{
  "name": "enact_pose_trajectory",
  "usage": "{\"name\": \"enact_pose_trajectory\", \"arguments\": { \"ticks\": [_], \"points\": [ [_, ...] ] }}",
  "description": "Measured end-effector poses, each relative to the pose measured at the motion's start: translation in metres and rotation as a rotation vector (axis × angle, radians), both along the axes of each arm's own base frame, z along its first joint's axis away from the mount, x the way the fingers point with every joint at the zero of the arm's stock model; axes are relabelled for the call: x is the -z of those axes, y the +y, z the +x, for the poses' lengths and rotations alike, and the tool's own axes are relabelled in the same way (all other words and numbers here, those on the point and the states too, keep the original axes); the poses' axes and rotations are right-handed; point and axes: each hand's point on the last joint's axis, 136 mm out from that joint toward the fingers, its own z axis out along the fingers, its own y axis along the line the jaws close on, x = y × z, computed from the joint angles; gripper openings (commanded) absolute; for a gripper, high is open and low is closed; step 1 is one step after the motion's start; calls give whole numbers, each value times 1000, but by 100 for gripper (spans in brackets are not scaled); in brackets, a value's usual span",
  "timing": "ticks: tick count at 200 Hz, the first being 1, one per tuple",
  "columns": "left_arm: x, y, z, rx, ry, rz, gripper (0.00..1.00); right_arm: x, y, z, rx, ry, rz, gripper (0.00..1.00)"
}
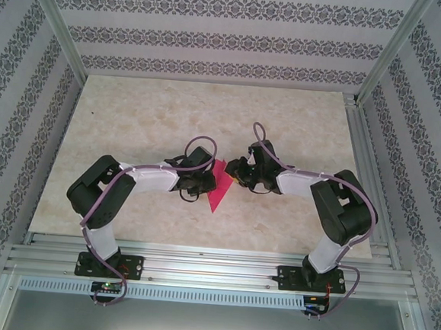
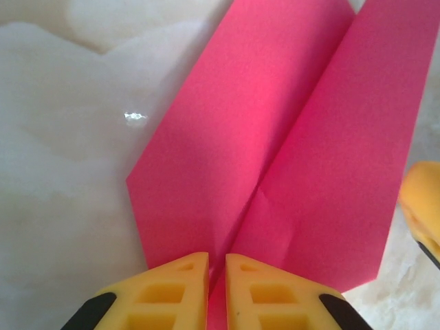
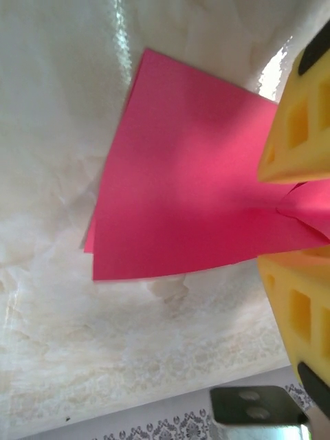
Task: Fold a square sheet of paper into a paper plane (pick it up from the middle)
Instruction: Fourth fold the wing at the center of the table.
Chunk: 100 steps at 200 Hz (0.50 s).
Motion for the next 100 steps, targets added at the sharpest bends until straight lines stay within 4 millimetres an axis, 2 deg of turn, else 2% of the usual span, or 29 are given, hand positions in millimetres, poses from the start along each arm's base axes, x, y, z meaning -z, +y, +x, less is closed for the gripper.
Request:
{"name": "enact_pose_trajectory", "arguments": {
  "ticks": [37,92,100],
  "points": [
    [-4,-3,3,2,-7,-10,16,-9,2,-2,-6,-21,11,38],
    [-7,-5,4,4,-11,-16,16,-4,20,-11,-65,-7,-10,38],
    [-6,-5,4,5,-11,-16,16,-2,21,-11,-73,-4,-16,35]
  ]
}}
